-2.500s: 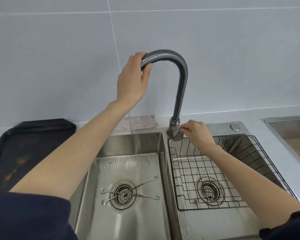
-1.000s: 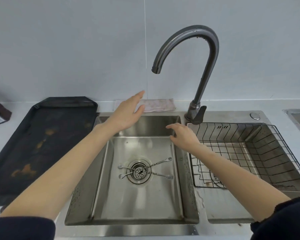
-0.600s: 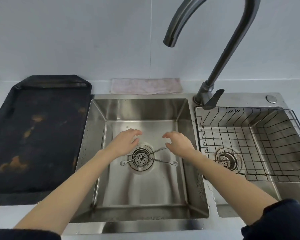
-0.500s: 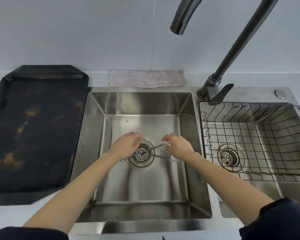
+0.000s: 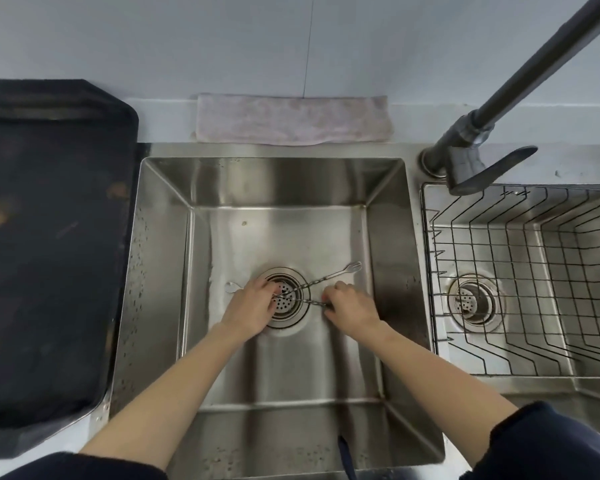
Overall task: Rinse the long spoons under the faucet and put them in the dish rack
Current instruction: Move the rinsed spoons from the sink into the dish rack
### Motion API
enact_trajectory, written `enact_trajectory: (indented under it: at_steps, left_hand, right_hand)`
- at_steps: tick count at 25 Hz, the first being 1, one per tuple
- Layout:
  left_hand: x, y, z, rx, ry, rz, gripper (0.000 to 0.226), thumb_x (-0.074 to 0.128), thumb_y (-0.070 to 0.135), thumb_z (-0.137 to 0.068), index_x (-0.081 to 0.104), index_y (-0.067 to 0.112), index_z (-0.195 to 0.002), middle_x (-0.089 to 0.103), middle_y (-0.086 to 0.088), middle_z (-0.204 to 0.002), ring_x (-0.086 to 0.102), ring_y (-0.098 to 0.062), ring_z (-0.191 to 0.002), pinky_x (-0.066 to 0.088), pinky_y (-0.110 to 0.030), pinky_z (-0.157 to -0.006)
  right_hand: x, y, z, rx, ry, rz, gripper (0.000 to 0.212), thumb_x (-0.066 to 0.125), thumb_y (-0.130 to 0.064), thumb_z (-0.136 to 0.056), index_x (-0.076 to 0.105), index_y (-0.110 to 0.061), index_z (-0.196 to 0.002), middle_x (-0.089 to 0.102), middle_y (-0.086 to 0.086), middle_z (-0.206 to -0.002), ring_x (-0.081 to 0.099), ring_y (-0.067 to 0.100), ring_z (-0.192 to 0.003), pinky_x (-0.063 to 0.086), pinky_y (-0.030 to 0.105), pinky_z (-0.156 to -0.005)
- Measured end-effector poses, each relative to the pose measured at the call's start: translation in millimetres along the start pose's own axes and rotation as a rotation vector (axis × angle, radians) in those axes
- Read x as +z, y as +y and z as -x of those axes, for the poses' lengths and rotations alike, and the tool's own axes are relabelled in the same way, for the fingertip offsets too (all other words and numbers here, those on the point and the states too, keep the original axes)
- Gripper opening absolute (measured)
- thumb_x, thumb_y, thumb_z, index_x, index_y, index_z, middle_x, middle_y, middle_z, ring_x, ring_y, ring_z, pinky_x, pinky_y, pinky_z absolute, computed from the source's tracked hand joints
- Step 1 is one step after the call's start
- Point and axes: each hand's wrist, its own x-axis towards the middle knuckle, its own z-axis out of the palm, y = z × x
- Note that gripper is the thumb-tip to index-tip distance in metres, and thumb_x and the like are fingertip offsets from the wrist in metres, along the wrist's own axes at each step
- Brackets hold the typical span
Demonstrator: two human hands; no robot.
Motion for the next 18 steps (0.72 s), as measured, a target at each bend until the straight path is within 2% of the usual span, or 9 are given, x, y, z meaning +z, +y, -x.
enact_trajectory:
  at_steps: [8,14,18]
  left_hand:
    - [7.6,-4.5,-14.5,-0.021,-0.043,-0.105,0.033,0.043,0.009,-0.091,0.049,0.008,-0.123,0.051,-0.011,-0.129,0.046,-0.028,-0.121,0.043,-0.040,-0.092]
    - [6.1,-4.1,-12.7,-0.064,0.017,-0.054,0.023,0.047,0.011,-0.091,0.056,0.007,-0.112,0.059,-0.010,-0.120,0.051,-0.028,-0.114,0.044,-0.038,-0.090]
    - [-5.6,-3.1,-0.3,-0.046,0.076,-0.014,0.021,0.047,0.014,-0.092,0.059,0.009,-0.109,0.061,-0.008,-0.117,0.052,-0.027,-0.112,0.042,-0.036,-0.089]
  right_hand:
    - [9.7,0.9,-16.4,-0.016,0.055,-0.013,0.026,0.045,-0.003,-0.091,0.054,-0.009,-0.115,0.054,0.010,-0.125,0.050,0.030,-0.116,0.043,0.039,-0.092]
    - [12.0,1.1,-13.3,-0.029,0.074,-0.045,0.028,0.042,-0.001,-0.090,0.055,-0.006,-0.114,0.053,0.012,-0.126,0.049,0.031,-0.116,0.043,0.039,-0.092]
    - [1.7,-2.5,0.2,-0.060,0.144,-0.068,0.029,0.041,-0.004,-0.092,0.053,-0.007,-0.117,0.053,0.012,-0.127,0.047,0.030,-0.118,0.043,0.039,-0.092]
